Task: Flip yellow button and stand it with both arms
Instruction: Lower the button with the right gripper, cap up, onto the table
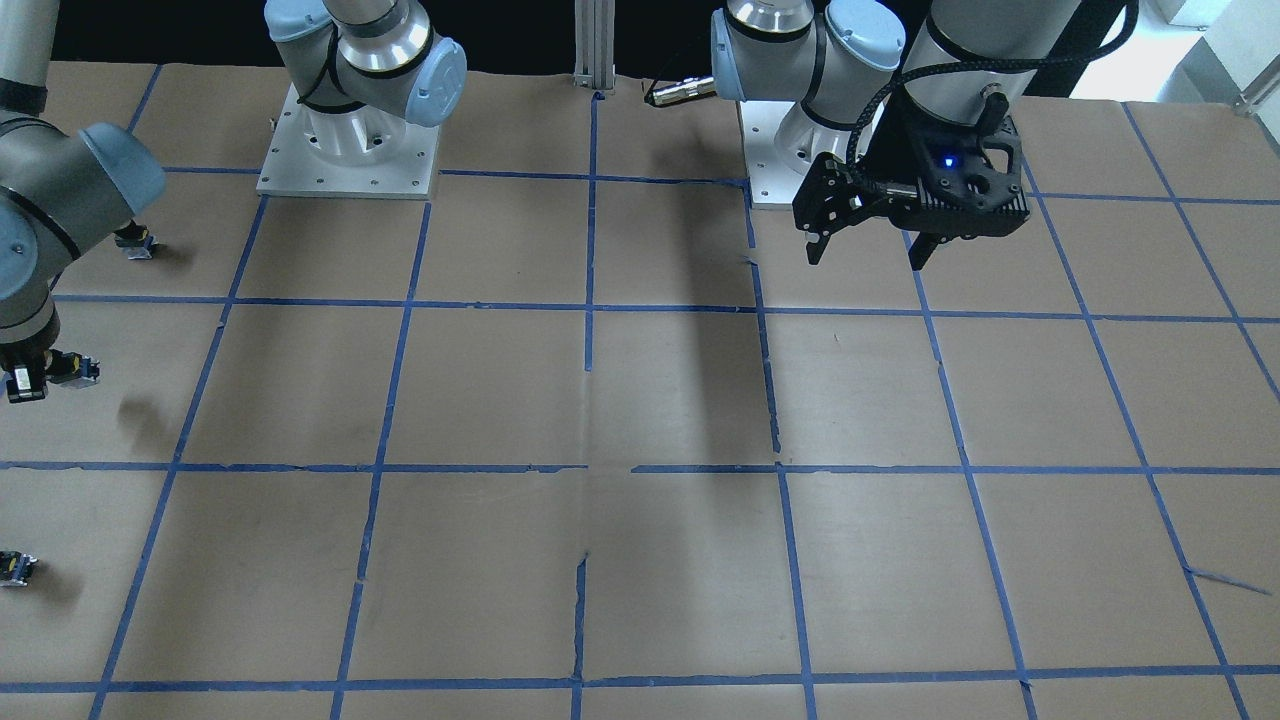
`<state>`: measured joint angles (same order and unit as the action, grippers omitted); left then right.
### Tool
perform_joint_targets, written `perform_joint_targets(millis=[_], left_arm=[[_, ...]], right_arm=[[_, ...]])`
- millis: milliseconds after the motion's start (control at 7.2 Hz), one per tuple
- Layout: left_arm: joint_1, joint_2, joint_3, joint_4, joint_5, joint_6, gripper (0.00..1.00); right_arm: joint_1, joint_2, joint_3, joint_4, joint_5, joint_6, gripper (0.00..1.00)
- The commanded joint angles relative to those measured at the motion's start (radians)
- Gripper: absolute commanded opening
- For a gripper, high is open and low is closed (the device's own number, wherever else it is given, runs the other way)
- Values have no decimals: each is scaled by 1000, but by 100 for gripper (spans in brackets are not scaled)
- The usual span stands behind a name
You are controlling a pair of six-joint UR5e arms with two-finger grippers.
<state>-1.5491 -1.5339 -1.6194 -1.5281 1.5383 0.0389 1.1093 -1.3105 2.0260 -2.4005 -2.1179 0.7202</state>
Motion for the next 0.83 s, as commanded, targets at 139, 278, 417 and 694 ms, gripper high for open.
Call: perform_joint_targets(millis=[139, 278, 417, 694], left_arm=[[6, 1, -4, -1, -1, -2, 100], [6, 1, -4, -1, -3, -2, 100], [6, 1, -4, -1, -1, -2, 100], [9, 1, -1, -1, -1, -2, 100]], right_arm=[[1, 17, 77, -169, -57, 8, 2], [1, 20, 79, -169, -62, 7, 2], [1, 25, 80, -177, -73, 10, 2], [1, 28, 77, -196, -73, 15, 2]])
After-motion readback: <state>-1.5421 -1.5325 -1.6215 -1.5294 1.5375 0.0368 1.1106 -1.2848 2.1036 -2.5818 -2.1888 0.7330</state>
